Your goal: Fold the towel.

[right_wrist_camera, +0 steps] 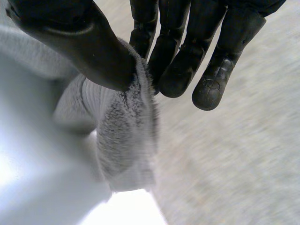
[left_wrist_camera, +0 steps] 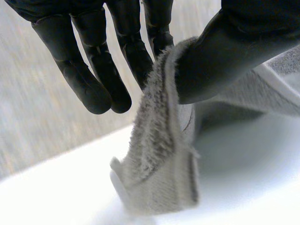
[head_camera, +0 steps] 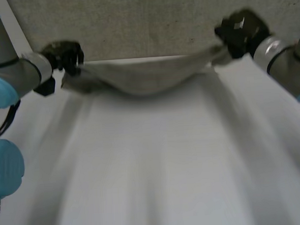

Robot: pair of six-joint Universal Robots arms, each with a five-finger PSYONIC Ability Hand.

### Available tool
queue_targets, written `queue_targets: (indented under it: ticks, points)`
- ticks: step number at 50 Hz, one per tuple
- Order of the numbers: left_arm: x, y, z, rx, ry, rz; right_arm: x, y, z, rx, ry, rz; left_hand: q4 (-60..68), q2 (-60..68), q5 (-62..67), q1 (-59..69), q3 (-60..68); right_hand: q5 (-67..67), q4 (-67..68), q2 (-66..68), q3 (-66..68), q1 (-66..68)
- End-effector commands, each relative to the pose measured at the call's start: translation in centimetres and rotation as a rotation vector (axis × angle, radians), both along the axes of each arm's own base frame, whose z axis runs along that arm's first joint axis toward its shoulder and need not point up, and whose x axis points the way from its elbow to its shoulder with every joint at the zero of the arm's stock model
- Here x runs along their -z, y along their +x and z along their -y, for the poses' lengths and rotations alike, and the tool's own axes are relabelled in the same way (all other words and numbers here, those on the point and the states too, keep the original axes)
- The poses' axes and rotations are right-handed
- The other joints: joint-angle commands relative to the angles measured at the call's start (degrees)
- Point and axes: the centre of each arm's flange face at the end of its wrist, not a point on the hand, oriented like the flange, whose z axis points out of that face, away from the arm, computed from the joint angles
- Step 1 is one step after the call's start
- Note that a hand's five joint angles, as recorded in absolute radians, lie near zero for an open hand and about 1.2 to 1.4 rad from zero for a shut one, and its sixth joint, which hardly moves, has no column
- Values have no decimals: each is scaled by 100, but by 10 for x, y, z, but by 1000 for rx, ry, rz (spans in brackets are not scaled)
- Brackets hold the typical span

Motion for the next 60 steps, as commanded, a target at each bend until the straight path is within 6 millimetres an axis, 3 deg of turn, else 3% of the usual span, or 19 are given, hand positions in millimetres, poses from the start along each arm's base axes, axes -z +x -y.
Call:
queue_targets:
  ticks: [1,15,23,30,60]
  points:
    - [29,12,5,-26,107,35,51,-11,-12,6,117,-174,-745,-719,-1574,-373,-888,250,313,367,345,348]
    - [-1,4,0,-39,-15,24,61,-21,-17,19,159,-175,-745,-719,-1574,-373,-888,250,313,367,345,348]
    - [2,-6,-7,-86,-15,67,64,-21,-18,17,170,-178,-745,-719,-1574,-373,-888,250,313,367,345,348]
    - [19,-11,-17,-154,33,196,68,-21,-18,17,168,-177,-745,-719,-1574,-373,-888,250,313,367,345,348]
    - [28,-15,-27,-185,59,321,73,-20,-18,13,181,-181,-745,-719,-1574,-373,-888,250,313,367,345,348]
